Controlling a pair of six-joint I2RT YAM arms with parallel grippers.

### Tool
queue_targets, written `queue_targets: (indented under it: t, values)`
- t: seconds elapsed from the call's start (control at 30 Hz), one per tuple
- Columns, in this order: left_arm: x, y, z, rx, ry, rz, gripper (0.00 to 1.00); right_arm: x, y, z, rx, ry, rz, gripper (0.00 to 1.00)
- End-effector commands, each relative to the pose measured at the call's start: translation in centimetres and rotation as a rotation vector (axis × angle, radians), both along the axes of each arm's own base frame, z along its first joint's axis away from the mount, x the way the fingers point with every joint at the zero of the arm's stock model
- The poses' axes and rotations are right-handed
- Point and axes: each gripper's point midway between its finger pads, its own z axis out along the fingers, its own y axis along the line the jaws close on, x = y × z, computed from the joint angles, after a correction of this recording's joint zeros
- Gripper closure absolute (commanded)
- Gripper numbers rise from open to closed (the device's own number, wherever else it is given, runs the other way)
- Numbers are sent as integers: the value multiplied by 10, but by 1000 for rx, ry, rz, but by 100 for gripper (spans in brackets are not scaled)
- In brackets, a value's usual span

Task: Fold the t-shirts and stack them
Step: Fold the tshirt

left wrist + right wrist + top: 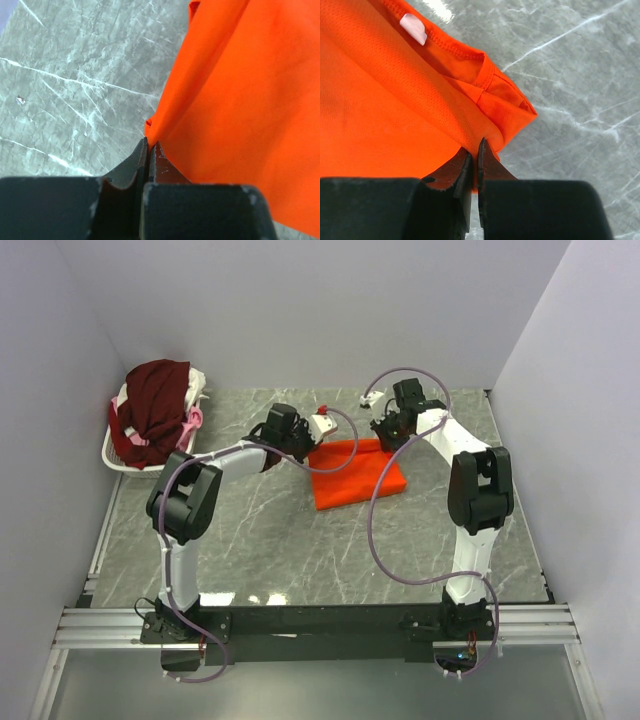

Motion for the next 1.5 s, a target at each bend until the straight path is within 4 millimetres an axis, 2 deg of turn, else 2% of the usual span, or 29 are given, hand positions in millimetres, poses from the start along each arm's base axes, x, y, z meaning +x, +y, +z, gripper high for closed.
queue_targets:
  t: [0.0,0.1,0.2,0.27,0.37,0.4,0.47,0.5,0.53,0.57,0.67,0.77,0.8,0.83,0.87,0.9,0.97,1.0,1.03,1.07,1.1,1.27,1.47]
  values:
    - [17,-2,24,-55,-14,53,98,19,-11,22,-6,-80,-88,93]
    - [22,-2,22,-56,-7,73,97,22,-12,24,-8,-93,-118,93]
    - [28,0,18,-55,-13,103,98,33,-19,30,-17,-128,-200,95]
    - [31,1,17,-58,-17,122,98,39,-21,32,-20,-141,-235,99]
    - [36,-1,31,-94,-65,131,99,43,-21,37,-9,-163,-265,100]
    - [33,0,30,-100,-69,126,99,43,-21,40,-3,-171,-264,100]
    - [36,-1,49,-139,-136,126,99,44,-20,49,11,-200,-265,100]
    - [34,-1,49,-143,-143,123,99,41,-20,57,18,-219,-264,100]
    - [37,-3,64,-175,-202,116,99,41,-20,63,25,-235,-261,100]
    - [33,0,68,-186,-220,118,99,41,-19,75,36,-263,-259,100]
    - [35,-3,91,-240,-297,109,99,38,-19,94,55,-307,-259,100]
    - [43,-7,95,-261,-305,115,99,40,-22,102,55,-324,-288,100]
    - [48,-9,101,-273,-319,123,99,41,-23,102,56,-325,-296,100]
    - [52,-10,102,-279,-319,131,99,44,-26,102,47,-333,-324,100]
    - [57,-12,91,-275,-299,144,99,47,-28,93,36,-322,-346,100]
    - [65,-14,93,-271,-291,155,99,52,-30,91,27,-321,-366,100]
    - [80,-20,84,-257,-275,164,99,58,-38,69,-22,-289,-418,100]
    - [83,-21,71,-232,-234,173,100,64,-42,68,-34,-298,-450,100]
    - [88,-20,67,-225,-228,197,100,68,-45,63,-46,-293,-475,100]
    - [95,-22,61,-224,-218,211,99,72,-51,47,-85,-275,-506,100]
    - [99,-21,58,-223,-214,227,100,80,-52,49,-86,-291,-528,100]
    - [120,-24,51,-226,-202,285,100,98,-58,27,-128,-294,-582,100]
    - [133,-31,48,-221,-199,286,100,106,-56,31,-132,-315,-585,100]
